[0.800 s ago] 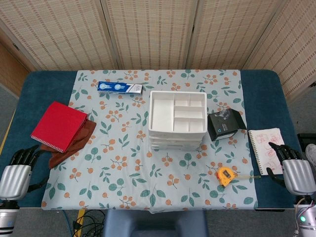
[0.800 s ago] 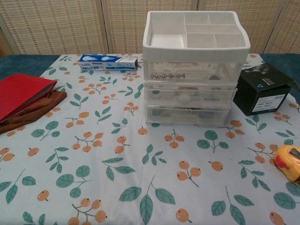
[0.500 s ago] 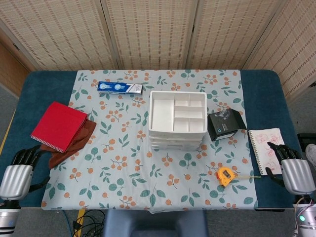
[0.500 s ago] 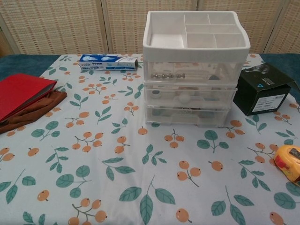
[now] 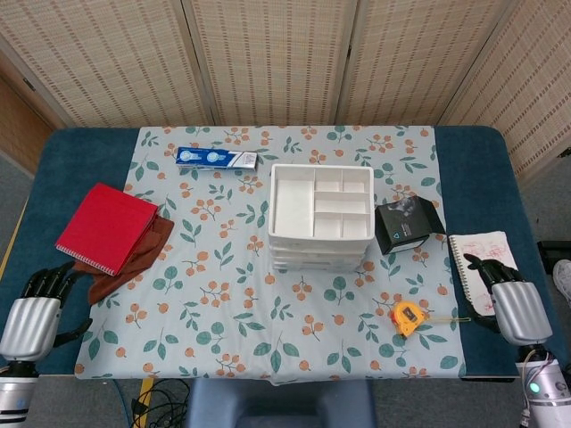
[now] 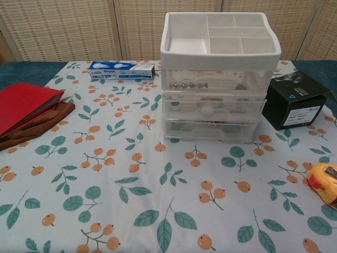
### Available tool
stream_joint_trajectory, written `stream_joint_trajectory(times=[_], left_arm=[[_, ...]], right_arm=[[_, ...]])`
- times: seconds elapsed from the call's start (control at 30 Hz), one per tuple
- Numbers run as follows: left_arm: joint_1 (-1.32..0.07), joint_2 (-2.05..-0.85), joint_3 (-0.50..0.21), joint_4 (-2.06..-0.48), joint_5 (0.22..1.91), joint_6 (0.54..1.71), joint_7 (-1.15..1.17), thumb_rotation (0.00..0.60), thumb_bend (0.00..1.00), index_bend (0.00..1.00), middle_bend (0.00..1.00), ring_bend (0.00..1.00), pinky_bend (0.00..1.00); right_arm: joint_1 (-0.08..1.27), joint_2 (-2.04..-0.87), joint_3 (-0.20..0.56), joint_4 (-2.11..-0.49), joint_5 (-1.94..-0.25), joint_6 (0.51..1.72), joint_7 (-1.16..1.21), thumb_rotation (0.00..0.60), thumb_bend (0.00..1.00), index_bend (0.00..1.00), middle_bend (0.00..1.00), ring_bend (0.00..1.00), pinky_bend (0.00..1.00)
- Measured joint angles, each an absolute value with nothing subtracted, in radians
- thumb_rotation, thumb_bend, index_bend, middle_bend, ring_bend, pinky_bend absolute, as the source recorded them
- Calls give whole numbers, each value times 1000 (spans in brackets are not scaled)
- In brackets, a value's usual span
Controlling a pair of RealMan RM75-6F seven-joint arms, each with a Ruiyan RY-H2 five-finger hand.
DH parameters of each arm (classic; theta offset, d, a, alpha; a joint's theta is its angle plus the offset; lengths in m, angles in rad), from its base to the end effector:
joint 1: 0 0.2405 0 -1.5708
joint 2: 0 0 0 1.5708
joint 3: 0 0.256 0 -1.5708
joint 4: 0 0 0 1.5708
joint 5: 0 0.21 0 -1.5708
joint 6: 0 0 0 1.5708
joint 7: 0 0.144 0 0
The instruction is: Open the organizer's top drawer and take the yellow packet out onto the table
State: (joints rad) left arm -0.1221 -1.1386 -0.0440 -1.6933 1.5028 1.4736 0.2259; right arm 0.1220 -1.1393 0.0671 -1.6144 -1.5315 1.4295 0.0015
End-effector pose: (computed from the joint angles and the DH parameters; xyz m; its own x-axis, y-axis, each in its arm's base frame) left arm -0.2864 0.1890 0.1433 0.5082 0.0041 0.8612 0.8600 -0.0562 -0.5072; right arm -0.2990 -0.1954 0.1457 0.3772 -0.0283 0.9257 -0.9242 -0.0767 0.3743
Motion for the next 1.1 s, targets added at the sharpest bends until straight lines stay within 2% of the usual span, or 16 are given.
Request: stream_joint_trajectory(times=[0.2,0.43,0.6,0.77,1.1], left_arm=[[-116,-1136,-41,-1693,1504,1481,221,600,175,198,133,149,126],[-112,-1133,-38,-1689,1504,1483,214,600,175,198,133,149,126],[-112,-1132,-38,-1687,1504,1483,211,600,175,198,133,150,126],[-111,-1129,-37,-1686,1504,1484,205,600,175,198,133,149,126],[-113,-1126,-39,-1681,1498,1477,198,600,175,198,133,150,126]], right_arm=[[174,-1147,77,-1643,-1547,1369,44,600,329,150,419,393,432],[252,-1174,75,-1680,-1554,1247,94,600,355,162,616,678,730],[319,-1205,70,-1700,-1551,1140,158,600,419,161,738,810,858],[382,-1245,69,-1702,-1537,1045,266,600,483,76,776,852,889],[474,-1338,88,-1665,-1510,946,550,600,512,43,790,887,898]])
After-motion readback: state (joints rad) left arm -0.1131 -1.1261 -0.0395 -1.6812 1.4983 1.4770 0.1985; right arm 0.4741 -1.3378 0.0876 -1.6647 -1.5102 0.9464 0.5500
